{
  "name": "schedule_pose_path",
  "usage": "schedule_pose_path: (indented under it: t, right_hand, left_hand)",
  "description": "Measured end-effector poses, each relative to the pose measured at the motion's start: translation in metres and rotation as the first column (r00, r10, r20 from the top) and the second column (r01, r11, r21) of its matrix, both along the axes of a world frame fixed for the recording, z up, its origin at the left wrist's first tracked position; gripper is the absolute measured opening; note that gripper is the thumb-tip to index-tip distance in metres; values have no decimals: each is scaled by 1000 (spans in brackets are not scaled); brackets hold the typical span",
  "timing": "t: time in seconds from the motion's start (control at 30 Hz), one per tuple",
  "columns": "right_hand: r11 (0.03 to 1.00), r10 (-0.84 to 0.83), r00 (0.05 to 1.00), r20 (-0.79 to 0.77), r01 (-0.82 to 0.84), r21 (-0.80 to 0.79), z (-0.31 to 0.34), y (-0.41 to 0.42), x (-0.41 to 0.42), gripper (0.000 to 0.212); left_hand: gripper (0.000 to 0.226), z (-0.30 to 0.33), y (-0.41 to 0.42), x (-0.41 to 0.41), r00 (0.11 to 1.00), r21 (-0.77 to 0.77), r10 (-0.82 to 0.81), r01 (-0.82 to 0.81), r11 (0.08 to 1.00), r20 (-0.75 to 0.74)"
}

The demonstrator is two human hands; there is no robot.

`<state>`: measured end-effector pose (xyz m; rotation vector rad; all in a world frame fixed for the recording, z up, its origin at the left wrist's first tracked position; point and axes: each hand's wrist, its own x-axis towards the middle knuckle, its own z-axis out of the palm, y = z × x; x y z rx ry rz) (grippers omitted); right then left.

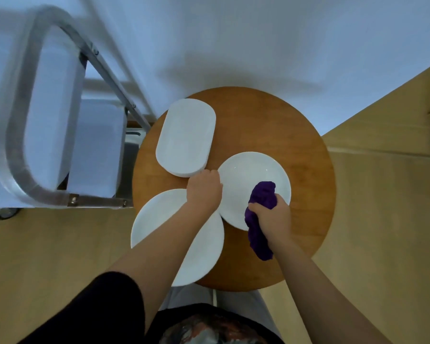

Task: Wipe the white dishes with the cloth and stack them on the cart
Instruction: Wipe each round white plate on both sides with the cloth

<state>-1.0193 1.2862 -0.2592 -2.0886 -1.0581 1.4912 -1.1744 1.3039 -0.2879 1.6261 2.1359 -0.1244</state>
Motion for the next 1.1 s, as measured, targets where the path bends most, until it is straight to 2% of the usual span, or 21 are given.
schedule_pose_path:
  t: [0.07,0.17,0.27,0.33,0.6,0.67,0.73,0.8,0.9,0.93,1.03,1.1]
  right_hand:
    - [999,-41,998,-45,41,-13,-7,8,7,26]
    - [996,-89,992,-84,87,-24,-14,18,17,27]
    - [995,-96,991,-93,94,-29,-18,27,26,27]
    - [996,-91,991,-100,88,-36,-20,31,32,26]
    - [988,-151,984,-100,146,-49,-22,40,58,27]
    - [984,-175,980,-91,171,-52,-23,39,66,28]
    - [979,-197,976,-88,192,-61,-23,38,72,27]
    - [974,-218,972,-83,212,-75,-24,36,77,25]
    - [968,-243,967,-76,236,-90,-25,32,81,25]
    - [967,-245,967,-74,238,-90,-26,31,81,26]
    - [964,-259,962,-87,252,-84,-26,27,83,25]
    - [959,-279,956,-94,271,-83,-25,25,83,29]
  left_hand:
    - [16,-17,13,5,998,-93,19,-24,995,-58]
    - [17,-35,22,11,993,-218,108,-117,969,-54]
    - [19,-43,28,14,988,-263,151,-155,952,-33]
    - [18,-42,33,14,992,-288,117,-123,950,-36]
    - [16,-32,39,13,995,-303,83,-96,948,-54]
    - [14,-29,44,8,994,-257,108,-109,960,-16]
    - [11,-29,48,0,983,-213,161,-140,967,86]
    - [16,-30,49,-5,919,-220,301,-248,943,256]
    - [15,-28,45,-2,736,-259,512,-442,859,442]
    - [17,-26,43,0,687,-277,539,-464,842,488]
    - [47,-18,37,7,478,-410,609,-460,787,633]
    - [59,-14,34,11,419,-458,644,-464,758,640]
